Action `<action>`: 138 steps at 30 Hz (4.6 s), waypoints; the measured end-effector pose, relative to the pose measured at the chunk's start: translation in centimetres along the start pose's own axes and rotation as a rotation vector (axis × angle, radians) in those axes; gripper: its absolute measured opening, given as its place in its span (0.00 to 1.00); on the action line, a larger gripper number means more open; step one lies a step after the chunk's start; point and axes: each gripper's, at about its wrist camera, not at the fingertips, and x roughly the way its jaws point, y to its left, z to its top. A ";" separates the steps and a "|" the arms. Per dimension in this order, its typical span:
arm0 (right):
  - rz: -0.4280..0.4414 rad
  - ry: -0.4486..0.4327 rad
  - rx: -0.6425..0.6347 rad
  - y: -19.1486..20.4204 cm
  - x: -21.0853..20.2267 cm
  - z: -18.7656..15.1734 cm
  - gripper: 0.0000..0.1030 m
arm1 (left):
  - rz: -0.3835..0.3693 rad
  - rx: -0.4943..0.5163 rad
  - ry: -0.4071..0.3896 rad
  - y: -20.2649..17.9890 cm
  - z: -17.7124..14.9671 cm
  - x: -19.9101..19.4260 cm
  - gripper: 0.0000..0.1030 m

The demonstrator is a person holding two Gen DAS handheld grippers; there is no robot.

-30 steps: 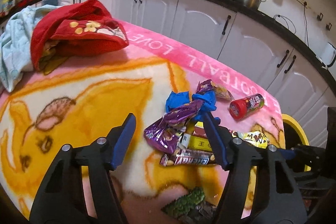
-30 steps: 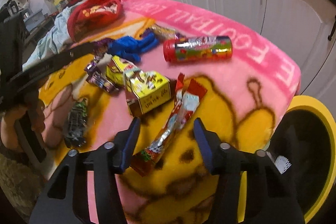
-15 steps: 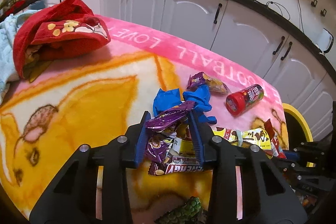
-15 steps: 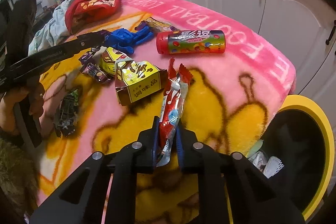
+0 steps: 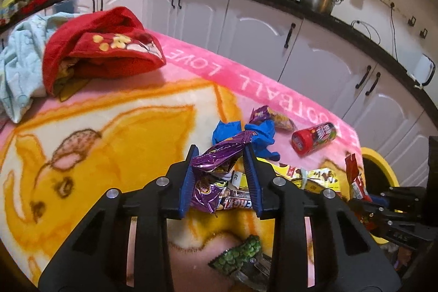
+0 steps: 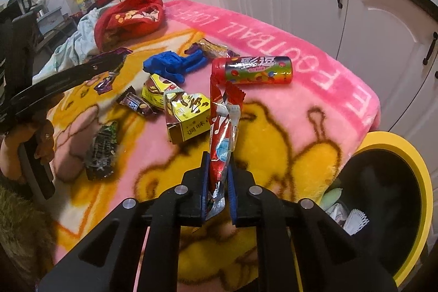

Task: Collect trash
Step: 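Grasp the purple wrapper with the left tool while the right tool grasps the red snack wrapper, then carry both wrappers over the yellow bin, then open both tools to drop the wrappers into the bin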

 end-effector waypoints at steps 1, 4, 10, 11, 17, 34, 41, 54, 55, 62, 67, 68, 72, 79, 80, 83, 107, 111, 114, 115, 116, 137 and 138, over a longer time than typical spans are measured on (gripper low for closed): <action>0.002 -0.004 0.001 0.0 -0.2 0.0 0.11 | -0.001 -0.002 -0.008 -0.1 0.0 -0.4 0.25; 0.008 -0.020 -0.003 0.0 -1.1 0.2 0.11 | -0.007 -0.004 -0.032 -0.6 0.1 -1.6 0.25; 0.017 -0.061 -0.015 -0.3 -3.4 0.5 0.11 | -0.030 0.008 -0.067 -2.7 0.2 -3.4 0.25; 0.018 -0.070 -0.016 -0.4 -3.9 0.6 0.11 | -0.038 0.013 -0.074 -3.2 0.2 -3.8 0.25; 0.015 -0.116 -0.011 -1.5 -6.5 0.8 0.11 | -0.073 0.041 -0.098 -5.7 0.3 -5.2 0.25; -0.034 -0.232 0.056 -6.9 -13.0 0.0 0.11 | -0.174 0.128 -0.122 -13.5 -0.1 -6.2 0.25; -0.058 -0.262 0.105 -9.6 -15.0 -0.8 0.11 | -0.212 0.169 -0.118 -16.8 -0.5 -6.0 0.25; -0.089 -0.280 0.166 -13.5 -17.0 -2.7 0.11 | -0.282 0.240 -0.085 -21.5 -1.7 -4.7 0.25; -0.092 -0.280 0.169 -13.7 -17.0 -2.8 0.11 | -0.286 0.246 -0.081 -21.9 -1.9 -4.6 0.25; -0.107 -0.279 0.189 -15.5 -17.5 -3.7 0.11 | -0.312 0.276 -0.055 -24.1 -2.8 -3.7 0.25; -0.112 -0.263 0.206 -16.7 -17.4 -4.3 0.11 | -0.333 0.293 -0.032 -25.7 -3.6 -2.8 0.25; -0.112 -0.259 0.209 -16.9 -17.4 -4.4 0.11 | -0.335 0.296 -0.029 -25.9 -3.8 -2.7 0.25; -0.117 -0.248 0.226 -18.0 -17.2 -5.0 0.11 | -0.347 0.314 -0.013 -27.0 -4.5 -2.0 0.25; -0.122 -0.218 0.245 -19.4 -16.2 -5.8 0.12 | -0.362 0.337 0.020 -28.5 -5.6 -0.6 0.26; -0.123 -0.212 0.250 -19.6 -16.0 -6.0 0.12 | -0.364 0.340 0.026 -28.7 -5.8 -0.3 0.26; -0.123 -0.199 0.259 -20.2 -15.5 -6.3 0.12 | -0.369 0.345 0.039 -29.0 -6.2 0.3 0.26; -0.096 -0.103 0.324 -22.9 -11.6 -8.1 0.17 | -0.386 0.331 0.157 -30.4 -8.4 5.2 0.26; -0.095 -0.094 0.332 -23.0 -11.2 -8.2 0.18 | -0.380 0.320 0.173 -30.1 -8.6 5.7 0.26; -0.094 -0.091 0.340 -23.2 -11.1 -8.3 0.23 | -0.378 0.310 0.177 -29.9 -8.7 5.9 0.26; -0.093 -0.091 0.342 -23.3 -11.1 -8.3 0.27 | -0.375 0.308 0.178 -29.8 -8.7 5.9 0.27; -0.091 -0.092 0.344 -23.3 -11.1 -8.3 0.31 | -0.374 0.307 0.180 -29.8 -8.7 6.0 0.31; -0.123 -0.181 0.338 -22.2 -14.0 -7.4 0.63 | -0.249 0.268 0.064 -27.0 -7.1 2.3 0.89; -0.125 -0.185 0.334 -22.0 -14.1 -7.3 0.63 | -0.241 0.265 0.053 -26.7 -6.9 1.9 0.89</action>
